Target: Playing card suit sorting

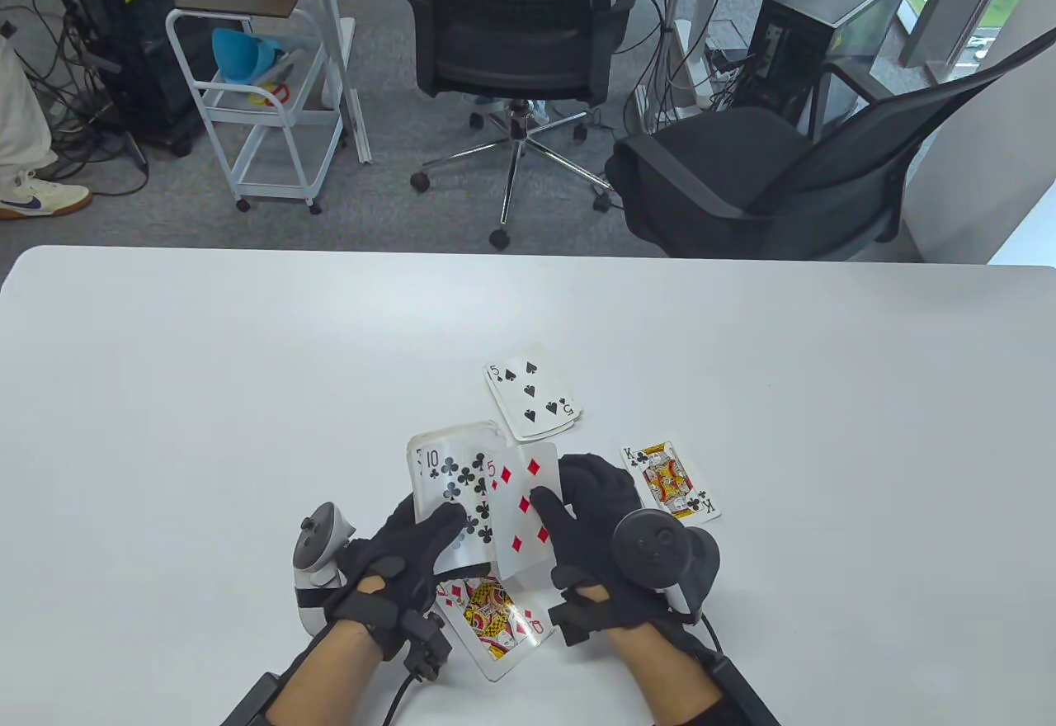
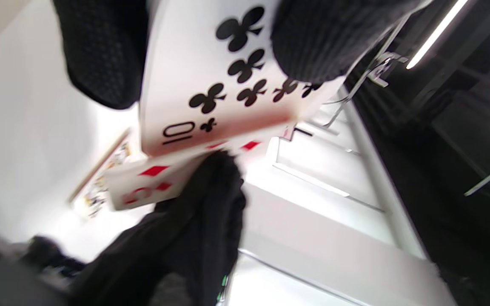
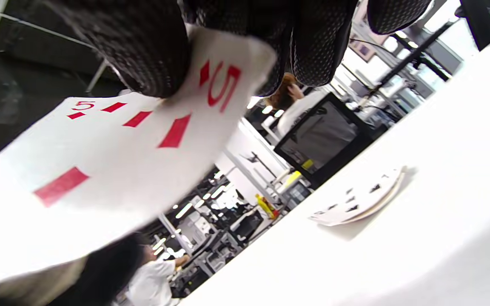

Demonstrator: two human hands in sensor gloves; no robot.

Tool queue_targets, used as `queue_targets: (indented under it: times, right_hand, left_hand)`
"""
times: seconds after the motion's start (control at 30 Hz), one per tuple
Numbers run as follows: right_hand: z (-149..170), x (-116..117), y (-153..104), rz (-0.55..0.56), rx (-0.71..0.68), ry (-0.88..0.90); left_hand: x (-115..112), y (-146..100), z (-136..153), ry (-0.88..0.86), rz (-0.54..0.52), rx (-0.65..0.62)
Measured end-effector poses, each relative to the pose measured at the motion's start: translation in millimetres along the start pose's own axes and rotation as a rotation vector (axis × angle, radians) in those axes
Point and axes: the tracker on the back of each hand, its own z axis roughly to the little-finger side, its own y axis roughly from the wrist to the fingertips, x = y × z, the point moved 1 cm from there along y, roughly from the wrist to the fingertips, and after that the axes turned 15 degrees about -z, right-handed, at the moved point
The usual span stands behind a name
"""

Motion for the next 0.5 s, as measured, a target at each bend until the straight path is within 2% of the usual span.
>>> queue_targets:
  times: [0.1, 0.2, 0.4, 0.5]
  right_hand:
    - [14, -2, 5, -0.068, 0.067, 0.058]
    - [15, 5, 10, -0.242, 0.106, 0.008]
    - [-7, 38, 10, -0.594, 0.101, -0.082]
    - [-18, 55, 5, -0.706, 0.123, -0.179]
  left_hand:
    - [7, -1, -12, -0.084, -0.029, -0.053]
    - [14, -2, -23, -0.129, -0.046, -0.094]
    - [15, -3, -25, -0.132, -0.052, -0.098]
    - [13, -3, -25, -0.122, -0.043, -0.093]
